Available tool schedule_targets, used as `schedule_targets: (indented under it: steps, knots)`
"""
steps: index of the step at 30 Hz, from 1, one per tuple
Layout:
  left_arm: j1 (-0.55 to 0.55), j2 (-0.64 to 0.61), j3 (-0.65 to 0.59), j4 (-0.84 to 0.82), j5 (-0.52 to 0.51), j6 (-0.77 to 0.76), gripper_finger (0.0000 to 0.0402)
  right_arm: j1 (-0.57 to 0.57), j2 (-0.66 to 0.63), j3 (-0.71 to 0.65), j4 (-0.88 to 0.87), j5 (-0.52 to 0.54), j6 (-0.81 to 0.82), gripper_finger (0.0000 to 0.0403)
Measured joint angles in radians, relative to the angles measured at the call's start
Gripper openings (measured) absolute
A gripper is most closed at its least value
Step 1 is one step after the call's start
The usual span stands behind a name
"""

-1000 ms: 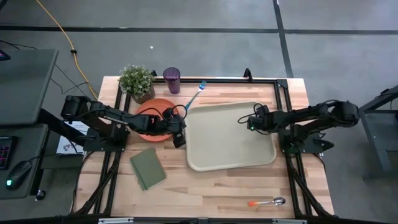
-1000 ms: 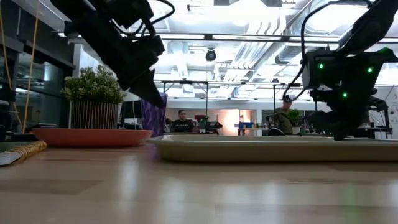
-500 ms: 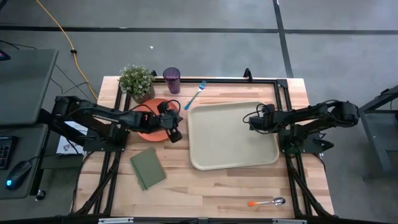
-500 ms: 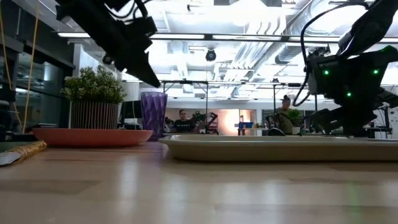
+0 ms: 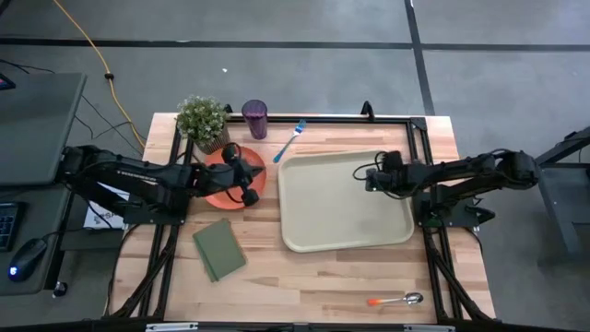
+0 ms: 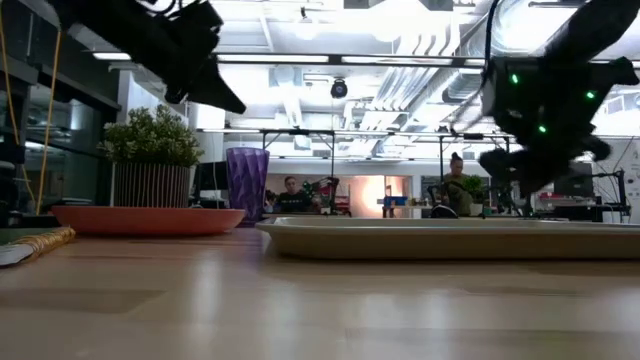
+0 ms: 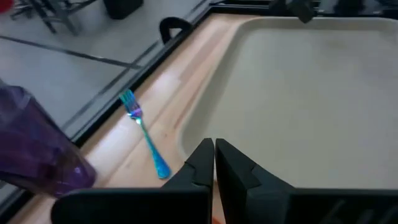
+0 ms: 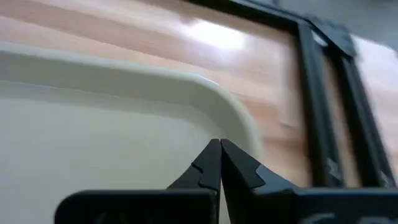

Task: Pick and place plate/cup/fork/spoon on tray
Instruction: Put the purple cup on the top left of the gray serving tray

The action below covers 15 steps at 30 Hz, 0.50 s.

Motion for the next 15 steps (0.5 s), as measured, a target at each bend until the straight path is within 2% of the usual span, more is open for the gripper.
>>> schedule_targets:
  steps: [3,6,9,12,15]
  knots:
    - [0.0,-0.03,-0.032,0.019,-0.015,0.014,0.0,0.017,-0.018,0.005,0.108,-0.001,-0.135,0.0]
    - [0.022,-0.037,0.005,0.011,-0.055,0.13,0.0,0.013,-0.025,0.005,0.209,0.005,-0.268,0.0]
    - [0.093,-0.022,0.128,-0.053,-0.06,0.203,0.0009,-0.001,-0.03,0.005,0.265,-0.014,-0.326,0.0]
    - [0.221,0.045,0.289,-0.186,-0.051,0.277,0.0036,-0.012,-0.031,0.005,0.279,-0.025,-0.35,0.0]
    - [0.394,0.143,0.459,-0.346,0.106,0.272,0.0078,-0.018,-0.031,0.005,0.276,-0.041,-0.361,0.0]
